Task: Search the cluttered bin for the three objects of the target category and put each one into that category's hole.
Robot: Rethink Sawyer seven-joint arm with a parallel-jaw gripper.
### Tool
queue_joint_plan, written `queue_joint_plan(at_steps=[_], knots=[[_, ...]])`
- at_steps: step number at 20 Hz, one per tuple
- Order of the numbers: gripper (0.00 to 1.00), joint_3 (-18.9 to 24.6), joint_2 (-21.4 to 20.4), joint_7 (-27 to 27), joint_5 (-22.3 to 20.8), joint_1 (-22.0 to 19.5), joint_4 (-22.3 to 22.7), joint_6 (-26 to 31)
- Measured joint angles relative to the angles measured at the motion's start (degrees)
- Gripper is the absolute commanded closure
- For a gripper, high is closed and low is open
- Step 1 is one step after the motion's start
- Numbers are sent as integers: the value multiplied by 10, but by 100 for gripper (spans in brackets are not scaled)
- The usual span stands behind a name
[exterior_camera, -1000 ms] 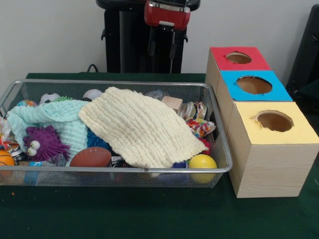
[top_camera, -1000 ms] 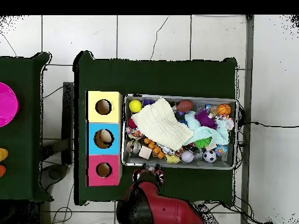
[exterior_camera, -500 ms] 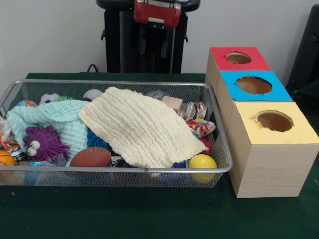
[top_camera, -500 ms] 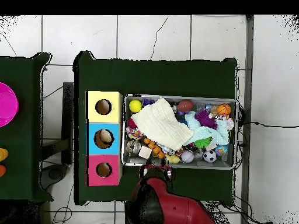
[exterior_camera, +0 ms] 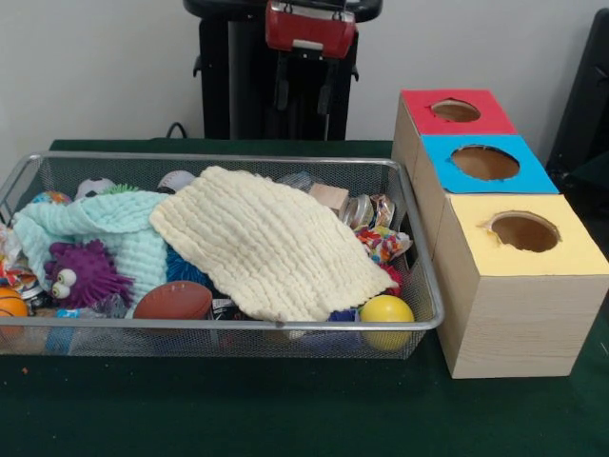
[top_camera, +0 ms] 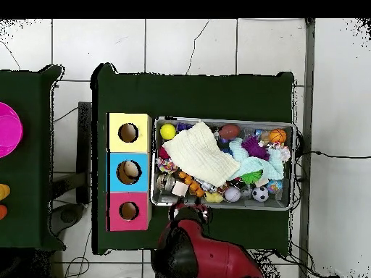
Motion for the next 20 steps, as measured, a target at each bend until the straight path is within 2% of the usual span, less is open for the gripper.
queue_joint_plan(at_steps=[8, 20], knots=[[0, 0, 45, 0, 0, 14, 0, -10], [0, 0, 108, 0, 1, 19, -1, -83]])
